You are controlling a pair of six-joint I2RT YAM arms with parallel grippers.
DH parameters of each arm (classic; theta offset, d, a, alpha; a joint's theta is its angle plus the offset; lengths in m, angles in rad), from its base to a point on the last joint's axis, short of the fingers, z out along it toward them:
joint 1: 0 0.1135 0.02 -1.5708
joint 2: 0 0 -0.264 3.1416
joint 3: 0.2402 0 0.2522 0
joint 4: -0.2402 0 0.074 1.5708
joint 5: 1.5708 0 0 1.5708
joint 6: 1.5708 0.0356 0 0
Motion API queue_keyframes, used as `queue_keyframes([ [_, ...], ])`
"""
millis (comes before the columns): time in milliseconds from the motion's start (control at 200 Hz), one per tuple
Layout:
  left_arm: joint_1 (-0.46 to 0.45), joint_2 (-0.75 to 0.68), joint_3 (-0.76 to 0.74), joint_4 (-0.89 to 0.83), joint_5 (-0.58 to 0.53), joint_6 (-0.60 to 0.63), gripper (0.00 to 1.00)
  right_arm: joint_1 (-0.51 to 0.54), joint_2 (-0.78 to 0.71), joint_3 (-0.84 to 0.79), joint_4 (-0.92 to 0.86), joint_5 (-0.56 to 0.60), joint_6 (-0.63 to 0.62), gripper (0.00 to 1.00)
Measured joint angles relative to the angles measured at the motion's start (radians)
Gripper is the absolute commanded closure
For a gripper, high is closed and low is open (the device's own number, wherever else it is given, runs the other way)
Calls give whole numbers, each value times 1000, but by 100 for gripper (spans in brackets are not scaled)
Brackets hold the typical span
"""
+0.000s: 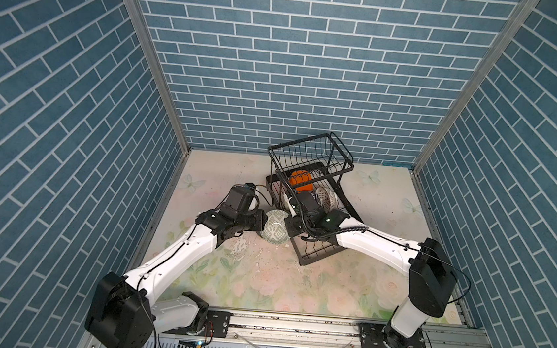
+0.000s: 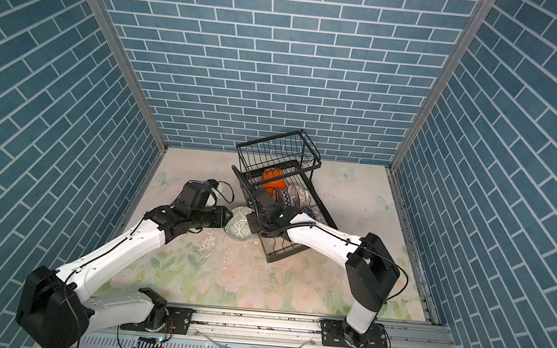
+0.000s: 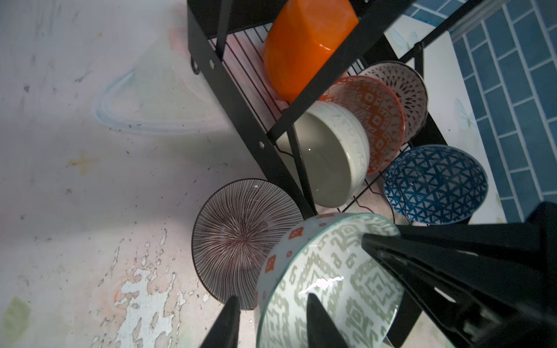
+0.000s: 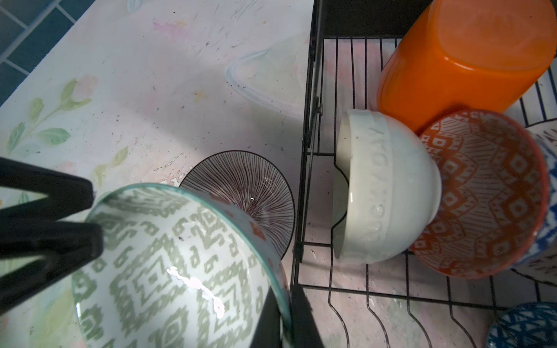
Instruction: Load the bowls into the dish rack
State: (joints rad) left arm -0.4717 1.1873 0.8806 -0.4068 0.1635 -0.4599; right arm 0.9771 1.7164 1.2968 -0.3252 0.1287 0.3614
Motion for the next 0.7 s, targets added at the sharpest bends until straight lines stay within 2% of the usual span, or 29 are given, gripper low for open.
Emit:
queue_keyframes([
  [95,0,-15,-11,10,-1,-10,16,0,-5,-1,-2,6,0,100],
  [175,0,-18,-16,14,-3,-11,6,1,-21,-2,-6,21,-3,100],
  [255,0,-20,-21,18,-5,-16,1,2,-43,-2,-8,44,-4,100],
  [440,0,-35,-42,25,-17,-15,0,2,-101,-18,-35,142,-28,100],
  [700,0,-53,-71,47,-40,-17,0,3,-182,-85,-101,341,-74,100],
])
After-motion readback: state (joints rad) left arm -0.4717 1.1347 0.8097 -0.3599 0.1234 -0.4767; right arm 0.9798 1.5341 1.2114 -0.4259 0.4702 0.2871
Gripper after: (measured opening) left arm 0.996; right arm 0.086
